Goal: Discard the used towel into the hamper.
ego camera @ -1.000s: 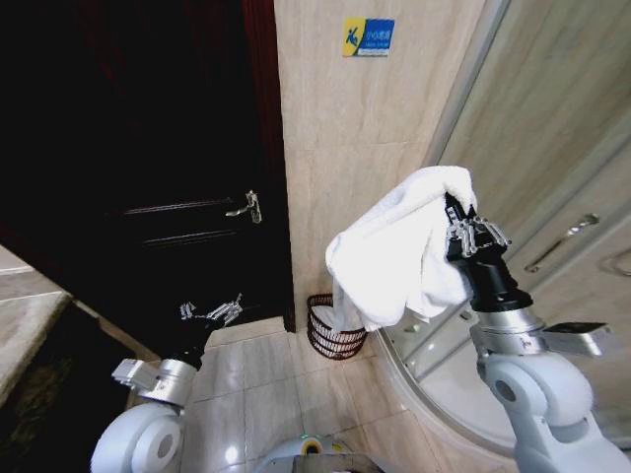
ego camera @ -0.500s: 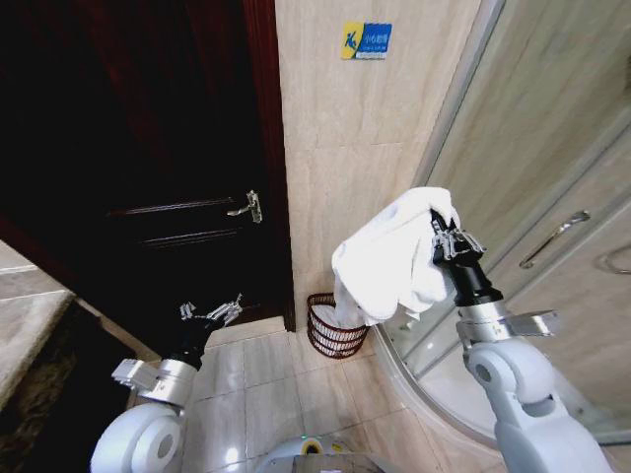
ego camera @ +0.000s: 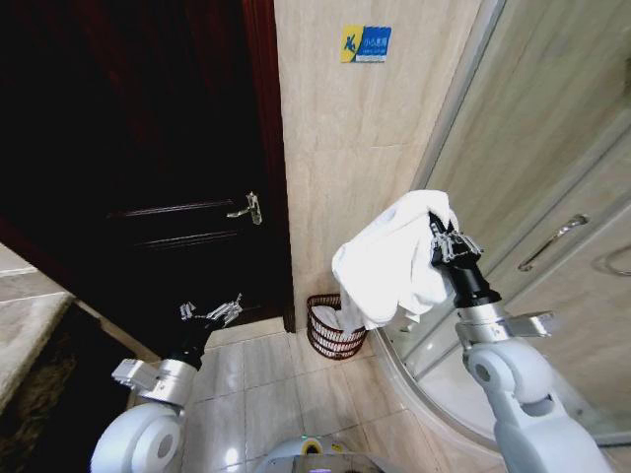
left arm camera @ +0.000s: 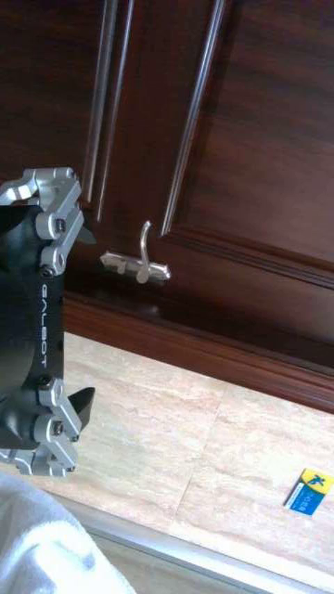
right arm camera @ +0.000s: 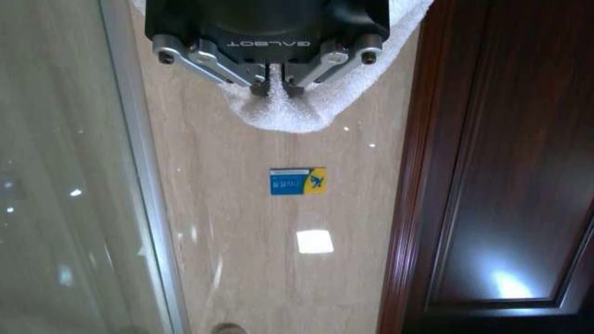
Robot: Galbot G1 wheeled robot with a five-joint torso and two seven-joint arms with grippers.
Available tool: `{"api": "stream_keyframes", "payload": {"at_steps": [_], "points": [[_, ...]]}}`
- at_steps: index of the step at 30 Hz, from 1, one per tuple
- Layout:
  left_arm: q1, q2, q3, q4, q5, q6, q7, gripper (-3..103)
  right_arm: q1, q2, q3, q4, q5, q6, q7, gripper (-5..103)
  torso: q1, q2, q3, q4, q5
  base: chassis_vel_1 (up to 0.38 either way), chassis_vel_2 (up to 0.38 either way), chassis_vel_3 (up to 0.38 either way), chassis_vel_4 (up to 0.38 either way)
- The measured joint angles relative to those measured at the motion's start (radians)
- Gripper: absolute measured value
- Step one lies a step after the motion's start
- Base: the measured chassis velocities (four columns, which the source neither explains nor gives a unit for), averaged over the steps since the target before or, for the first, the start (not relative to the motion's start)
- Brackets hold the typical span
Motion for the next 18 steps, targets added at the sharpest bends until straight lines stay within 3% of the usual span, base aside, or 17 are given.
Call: {"api": "stream_keyframes", "payload": {"at_steps": [18], "points": [[0.000, 0.000, 0.000, 0.000, 0.000, 0.000, 0.000, 100, -0.014, 0.007, 0.001, 0.009, -0.001, 0.004, -0.018, 6, -0.001, 0.000, 0.000, 0.0000, 0.0000, 0.000, 0.000, 0.000, 0.000]]}}
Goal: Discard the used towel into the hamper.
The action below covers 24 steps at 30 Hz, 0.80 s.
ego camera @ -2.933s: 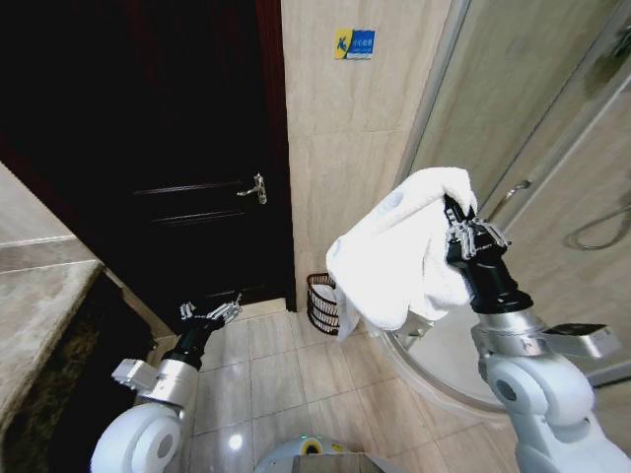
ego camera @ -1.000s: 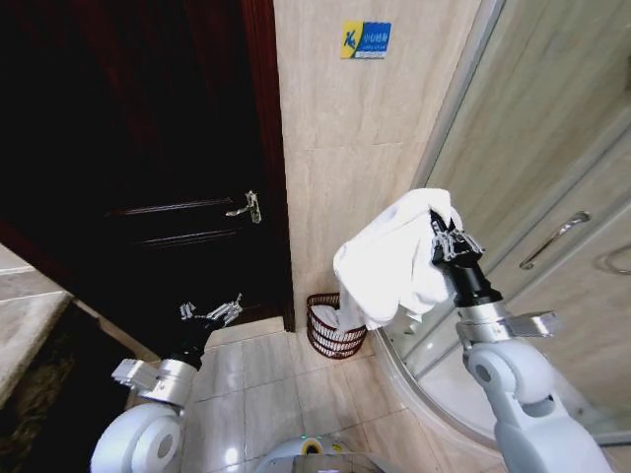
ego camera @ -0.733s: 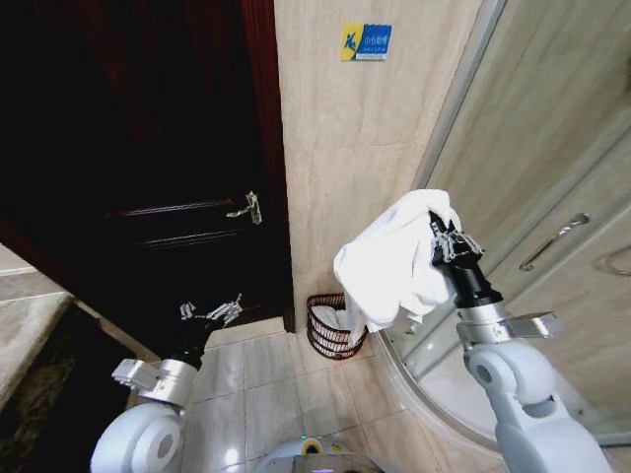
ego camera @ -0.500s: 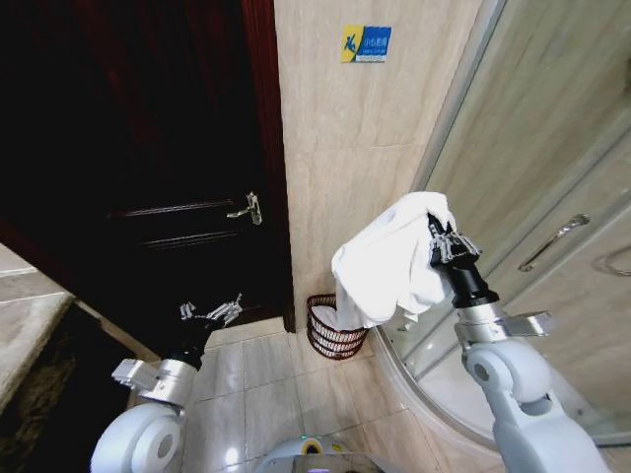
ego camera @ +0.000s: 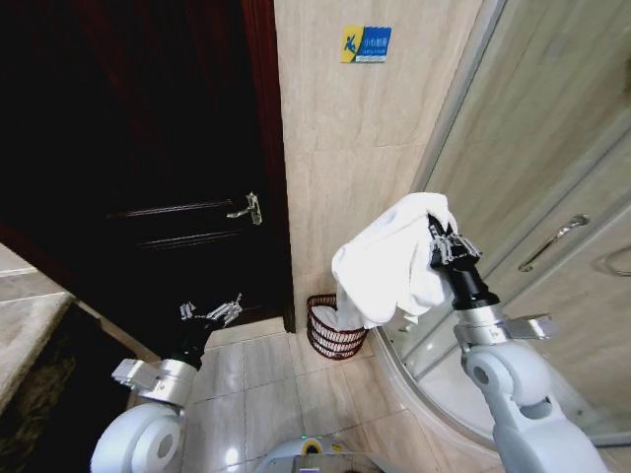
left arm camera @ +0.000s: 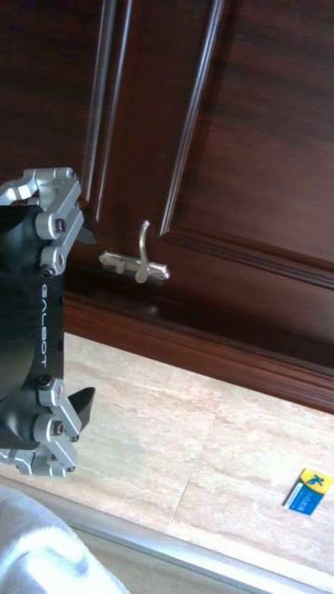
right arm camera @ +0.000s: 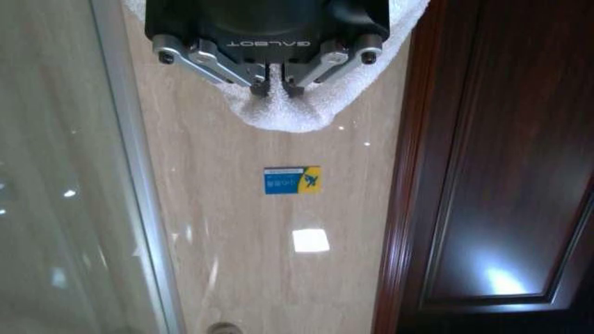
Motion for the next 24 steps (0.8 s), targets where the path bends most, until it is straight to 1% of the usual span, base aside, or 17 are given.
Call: {"api": "stream_keyframes", "payload": {"at_steps": [6, 13, 14, 17, 20, 24], "points": [[0.000, 0.000, 0.000, 0.000, 0.000, 0.000, 0.000, 100, -0.003, 0.003, 0.000, -0.003, -0.002, 0.002, -0.004, 6, 0.000, -0.001, 0.000, 0.0000, 0.0000, -0.093, 0.088, 0.100, -0.092], [0.000, 0.000, 0.000, 0.000, 0.000, 0.000, 0.000, 100, -0.012, 0.012, -0.004, -0.018, -0.010, 0.016, -0.002, 6, 0.001, -0.002, 0.000, 0.0000, -0.0001, -0.184, 0.181, 0.174, -0.185], [0.000, 0.000, 0.000, 0.000, 0.000, 0.000, 0.000, 100, -0.013, 0.016, -0.012, -0.035, -0.013, 0.016, -0.002, 6, 0.002, -0.002, 0.000, 0.0004, 0.0003, -0.154, 0.171, 0.112, -0.091], [-0.001, 0.000, 0.000, 0.000, 0.000, 0.000, 0.000, 100, -0.005, 0.025, -0.026, -0.086, -0.026, 0.016, -0.009, 6, 0.001, -0.002, 0.000, 0.0001, 0.0000, -0.104, 0.062, 0.058, 0.003], [0.000, 0.000, 0.000, 0.000, 0.000, 0.000, 0.000, 100, 0.010, 0.039, -0.047, -0.175, -0.035, 0.016, -0.022, 6, 0.000, -0.002, -0.001, -0.0001, 0.0001, 0.005, -0.011, -0.020, -0.001], [0.000, 0.000, 0.000, 0.000, 0.000, 0.000, 0.000, 100, 0.011, 0.047, -0.058, -0.235, -0.035, 0.022, -0.043, 6, -0.001, -0.001, -0.001, 0.0001, -0.0002, 0.041, -0.033, -0.031, 0.014]]}}
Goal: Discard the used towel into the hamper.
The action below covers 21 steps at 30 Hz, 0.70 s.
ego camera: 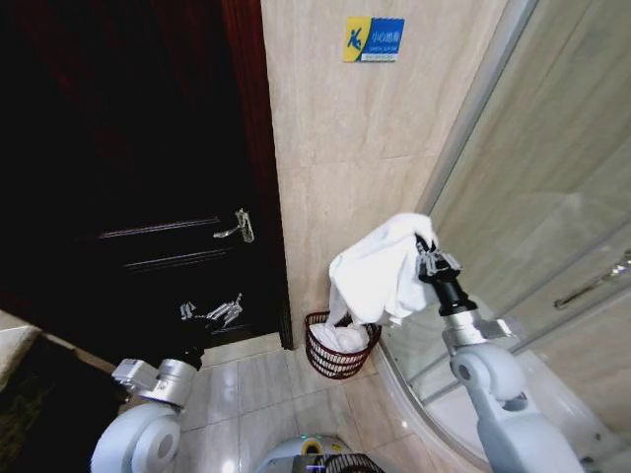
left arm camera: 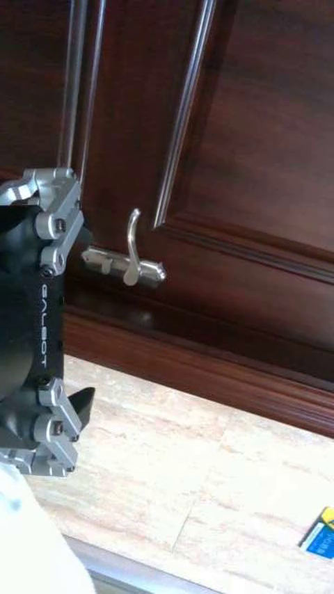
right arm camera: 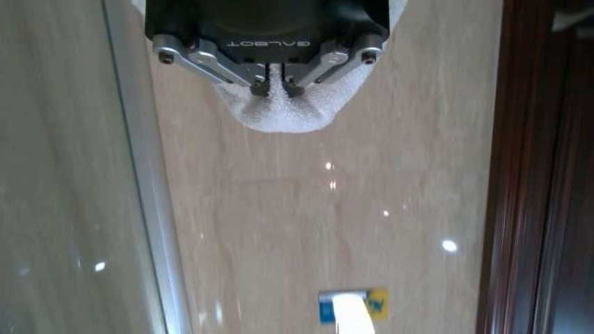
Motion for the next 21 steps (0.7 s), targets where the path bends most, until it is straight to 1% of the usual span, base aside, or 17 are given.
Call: {"api": "stream_keyframes", "payload": {"at_steps": [1, 5, 6, 8, 15, 18, 21], "points": [[0.000, 0.000, 0.000, 0.000, 0.000, 0.000, 0.000, 100, 0.000, 0.000, 0.000, 0.000, 0.000, 0.000, 0.000, 6, 0.000, 0.000, 0.000, 0.0000, 0.0000, 0.075, -0.050, -0.034, 0.059], [0.000, 0.000, 0.000, 0.000, 0.000, 0.000, 0.000, 100, 0.012, 0.000, -0.041, -0.113, 0.001, 0.027, -0.033, 6, 0.000, 0.000, 0.000, -0.0001, 0.0005, 0.025, -0.025, -0.018, 0.021], [0.000, 0.000, 0.000, 0.000, 0.000, 0.000, 0.000, 100, 0.012, 0.000, -0.041, -0.113, 0.001, 0.027, -0.033, 6, 0.000, 0.000, 0.000, -0.0001, 0.0005, 0.000, 0.000, 0.000, 0.000], [0.000, 0.000, 0.000, 0.000, 0.000, 0.000, 0.000, 100, 0.032, 0.000, -0.069, -0.165, -0.005, 0.034, -0.041, 6, 0.001, 0.000, 0.000, -0.0002, 0.0005, 0.000, 0.000, 0.000, 0.000], [0.000, 0.000, 0.000, 0.000, 0.000, 0.000, 0.000, 100, 0.085, 0.002, -0.100, -0.210, -0.012, 0.033, -0.041, 6, 0.001, 0.000, 0.000, -0.0001, 0.0003, 0.000, 0.000, 0.000, 0.000], [0.000, 0.000, 0.000, 0.000, 0.000, 0.000, 0.000, 100, 0.101, -0.004, -0.102, -0.211, -0.012, 0.028, -0.039, 6, 0.001, 0.000, 0.000, 0.0000, -0.0001, 0.000, 0.000, 0.000, 0.000], [0.000, 0.000, 0.000, 0.000, 0.000, 0.000, 0.000, 100, 0.098, -0.005, -0.098, -0.207, -0.012, 0.027, -0.038, 6, 0.001, 0.000, 0.000, 0.0001, 0.0002, 0.000, 0.000, 0.000, 0.000]]}}
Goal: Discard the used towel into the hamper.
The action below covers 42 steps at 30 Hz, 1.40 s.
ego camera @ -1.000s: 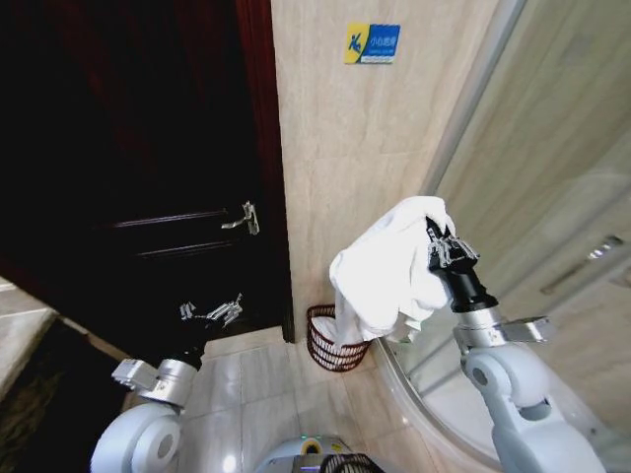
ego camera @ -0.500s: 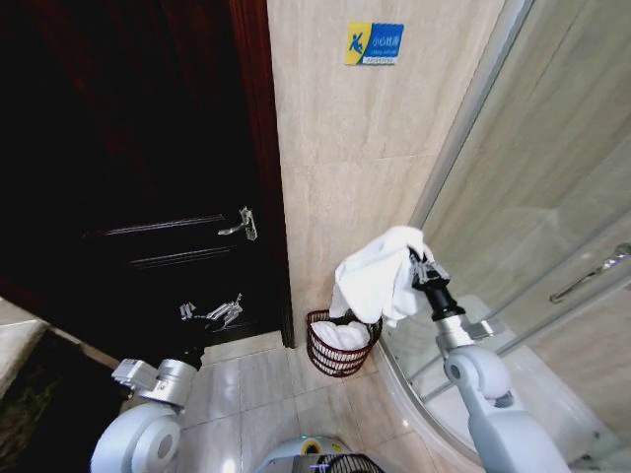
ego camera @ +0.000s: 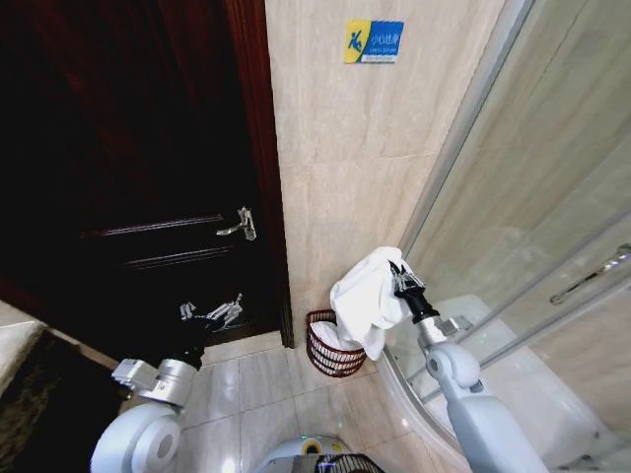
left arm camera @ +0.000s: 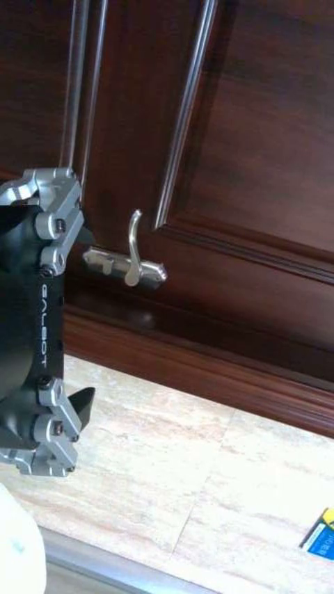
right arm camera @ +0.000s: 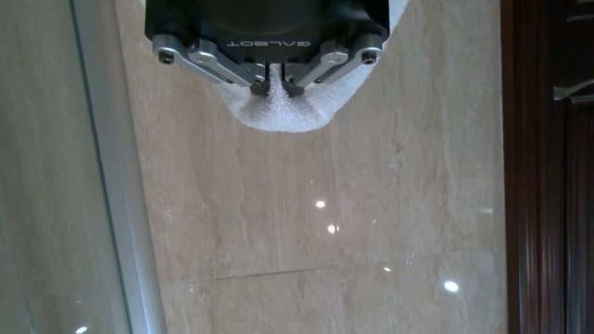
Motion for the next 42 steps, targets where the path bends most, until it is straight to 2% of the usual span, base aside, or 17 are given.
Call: {"api": "stream_keyframes", "payload": {"at_steps": [11, 28, 35, 42], "points": [[0.000, 0.000, 0.000, 0.000, 0.000, 0.000, 0.000, 100, -0.122, 0.013, 0.056, 0.103, 0.010, 0.029, -0.014, 6, 0.000, 0.000, 0.000, -0.0004, -0.0001, 0.000, 0.000, 0.000, 0.000], [0.000, 0.000, 0.000, 0.000, 0.000, 0.000, 0.000, 100, -0.131, 0.022, 0.071, 0.160, 0.008, 0.024, -0.016, 6, 0.000, 0.000, 0.000, -0.0002, -0.0001, 0.000, 0.000, 0.000, 0.000], [0.000, 0.000, 0.000, 0.000, 0.000, 0.000, 0.000, 100, -0.093, 0.020, 0.032, 0.063, 0.006, 0.015, -0.018, 6, 0.000, 0.000, 0.000, -0.0002, 0.0000, 0.000, 0.000, 0.000, 0.000], [0.000, 0.000, 0.000, 0.000, 0.000, 0.000, 0.000, 100, 0.007, 0.008, -0.027, -0.111, -0.019, 0.007, -0.028, 6, 0.000, 0.000, 0.000, -0.0002, 0.0000, 0.000, 0.000, 0.000, 0.000]]}}
